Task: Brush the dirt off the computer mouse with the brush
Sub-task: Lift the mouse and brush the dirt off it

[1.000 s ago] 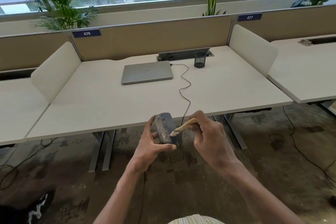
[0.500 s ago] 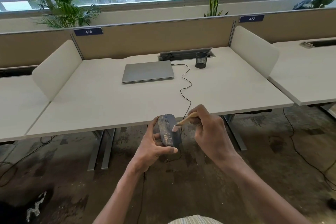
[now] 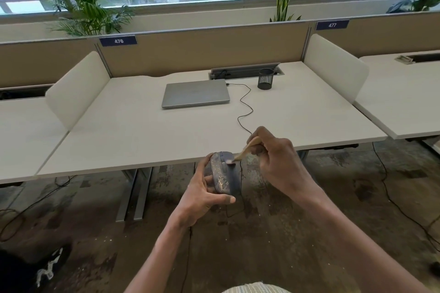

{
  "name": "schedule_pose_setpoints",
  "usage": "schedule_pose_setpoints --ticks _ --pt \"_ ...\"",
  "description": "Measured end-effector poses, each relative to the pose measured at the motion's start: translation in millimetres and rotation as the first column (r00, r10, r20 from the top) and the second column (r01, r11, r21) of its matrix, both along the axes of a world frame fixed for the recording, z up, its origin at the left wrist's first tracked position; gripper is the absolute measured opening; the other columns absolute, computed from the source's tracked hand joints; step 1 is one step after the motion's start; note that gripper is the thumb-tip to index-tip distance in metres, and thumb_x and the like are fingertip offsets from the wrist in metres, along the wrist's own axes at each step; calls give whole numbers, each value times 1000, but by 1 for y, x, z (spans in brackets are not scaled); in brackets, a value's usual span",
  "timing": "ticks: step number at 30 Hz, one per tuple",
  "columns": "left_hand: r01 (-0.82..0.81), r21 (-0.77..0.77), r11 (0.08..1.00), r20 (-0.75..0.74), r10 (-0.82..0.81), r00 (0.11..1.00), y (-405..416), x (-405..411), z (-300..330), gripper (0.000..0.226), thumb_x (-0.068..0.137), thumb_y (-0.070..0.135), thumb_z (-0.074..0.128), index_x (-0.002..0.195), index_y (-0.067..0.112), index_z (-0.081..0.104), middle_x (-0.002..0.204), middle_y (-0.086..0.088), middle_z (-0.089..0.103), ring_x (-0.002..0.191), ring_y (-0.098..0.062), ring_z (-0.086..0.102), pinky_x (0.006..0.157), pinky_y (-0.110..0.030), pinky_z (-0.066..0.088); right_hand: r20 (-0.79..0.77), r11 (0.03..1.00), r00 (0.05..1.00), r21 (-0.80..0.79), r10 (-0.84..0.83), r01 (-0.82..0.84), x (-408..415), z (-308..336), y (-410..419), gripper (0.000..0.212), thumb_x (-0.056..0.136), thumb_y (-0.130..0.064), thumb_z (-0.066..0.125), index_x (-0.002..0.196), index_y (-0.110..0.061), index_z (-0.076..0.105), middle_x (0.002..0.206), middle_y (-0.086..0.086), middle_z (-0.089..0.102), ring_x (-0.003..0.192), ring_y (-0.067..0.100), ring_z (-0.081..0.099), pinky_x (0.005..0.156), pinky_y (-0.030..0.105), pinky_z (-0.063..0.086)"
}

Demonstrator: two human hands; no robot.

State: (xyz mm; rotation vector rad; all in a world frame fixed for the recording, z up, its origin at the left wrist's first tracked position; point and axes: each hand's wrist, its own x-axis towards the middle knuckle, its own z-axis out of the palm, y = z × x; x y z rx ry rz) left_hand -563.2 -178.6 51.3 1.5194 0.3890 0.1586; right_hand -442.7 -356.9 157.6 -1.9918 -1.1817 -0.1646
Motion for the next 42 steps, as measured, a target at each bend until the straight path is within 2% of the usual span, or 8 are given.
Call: schedule_pose_setpoints --ticks 5,9,14,20,27,32,38,42 --pt "-26 21 999 14 26 1000 5 2 -4 120 51 18 100 141 56 31 135 -19 65 113 -34 73 100 -57 57 -71 998 997 -56 -3 -1 -2 9 -11 33 88 11 53 98 -20 57 84 -6 67 76 9 68 63 25 57" --pt "14 10 1000 11 -14 1000 4 3 -1 126 53 12 98 149 51 26 134 -20 65 111 -35 74 99 -55 58 -49 999 998 33 -38 39 4 5 -1 30 88 13 54 101 -15 58 84 -3 68 77 12 69 67 28 59" --pt "48 -9 999 18 -48 999 1 0 -2 125 55 11 98 151 48 26 132 -25 65 109 -39 74 99 -60 56 -82 983 989 122 -127 136 18 -4 12 34 89 16 51 102 -15 58 89 -6 68 80 4 68 67 8 51" --pt "24 -48 999 28 -22 999 5 0 -3 128 55 8 97 153 46 25 131 -22 67 108 -39 74 93 -50 61 -149 987 985 115 -92 110 18 -15 1 29 90 15 52 98 -13 59 82 -6 68 76 7 69 67 21 58" --pt "15 -58 998 19 -14 1000 7 2 -4 131 51 11 99 153 46 25 133 -22 66 109 -40 74 98 -59 57 -429 979 901 148 -67 143 24 -15 -22 28 92 15 49 93 -11 60 83 4 70 74 12 70 68 25 58" --pt "20 -31 999 33 -19 999 5 8 2 130 49 13 99 152 46 27 135 -21 64 110 -39 74 94 -53 60 -481 918 857 229 -183 324 30 -28 -5 28 94 13 49 97 -14 59 85 1 71 69 11 72 63 31 61" --pt "4 -23 1000 42 -3 999 15 5 -1 129 52 12 100 152 50 28 137 -24 62 111 -40 72 96 -54 59 -502 973 853 83 -147 216 21 -37 -18 28 93 15 48 97 -10 59 82 2 70 72 11 71 69 29 61" --pt "-6 -9 1000 39 7 999 15 6 -2 129 52 13 101 151 53 29 135 -26 63 110 -40 73 94 -53 60 -509 931 848 217 -148 293 26 -26 -19 25 94 14 50 97 -10 59 84 2 70 71 19 72 63 30 61"
